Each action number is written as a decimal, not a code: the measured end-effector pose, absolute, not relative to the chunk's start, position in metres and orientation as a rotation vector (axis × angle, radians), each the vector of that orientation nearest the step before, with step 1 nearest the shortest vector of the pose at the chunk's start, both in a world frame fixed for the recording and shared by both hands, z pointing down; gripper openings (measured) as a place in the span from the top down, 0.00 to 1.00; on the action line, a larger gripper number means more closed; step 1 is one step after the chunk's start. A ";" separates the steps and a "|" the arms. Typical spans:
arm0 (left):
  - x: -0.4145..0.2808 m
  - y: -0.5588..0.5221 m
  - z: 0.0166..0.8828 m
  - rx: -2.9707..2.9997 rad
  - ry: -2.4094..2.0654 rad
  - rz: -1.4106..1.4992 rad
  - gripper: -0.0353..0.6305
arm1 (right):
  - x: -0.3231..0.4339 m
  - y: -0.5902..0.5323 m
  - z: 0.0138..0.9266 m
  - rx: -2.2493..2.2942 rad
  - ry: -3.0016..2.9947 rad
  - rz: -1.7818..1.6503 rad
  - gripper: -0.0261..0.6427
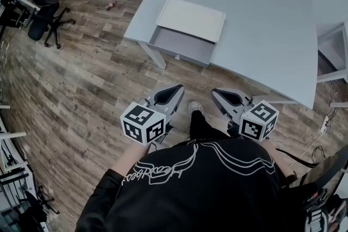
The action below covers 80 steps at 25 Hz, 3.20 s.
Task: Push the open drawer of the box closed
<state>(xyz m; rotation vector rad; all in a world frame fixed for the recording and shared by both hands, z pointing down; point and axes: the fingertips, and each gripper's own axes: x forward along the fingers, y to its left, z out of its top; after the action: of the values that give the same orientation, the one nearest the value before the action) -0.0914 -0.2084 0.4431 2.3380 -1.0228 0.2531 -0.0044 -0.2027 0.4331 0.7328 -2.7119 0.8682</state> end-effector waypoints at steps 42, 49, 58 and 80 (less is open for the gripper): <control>-0.112 -0.337 0.550 2.250 -1.205 0.505 0.82 | 0.006 -0.288 0.507 0.721 -2.585 1.057 0.95; -0.108 -0.359 0.553 2.250 -1.190 0.525 0.82 | 0.013 -0.306 0.509 0.742 -2.592 1.048 0.95; -0.098 -0.389 0.553 2.274 -1.172 0.539 0.82 | 0.022 -0.316 0.514 0.763 -2.576 1.064 0.95; -0.091 -0.391 0.541 2.250 -1.142 0.515 0.76 | 0.038 -0.314 0.497 0.837 -2.583 1.042 0.95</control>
<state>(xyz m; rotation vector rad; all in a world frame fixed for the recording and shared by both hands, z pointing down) -0.0911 -0.3910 0.5406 2.2495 -1.1420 0.5152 0.0385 -0.3143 0.4969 0.8367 -2.5830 1.0420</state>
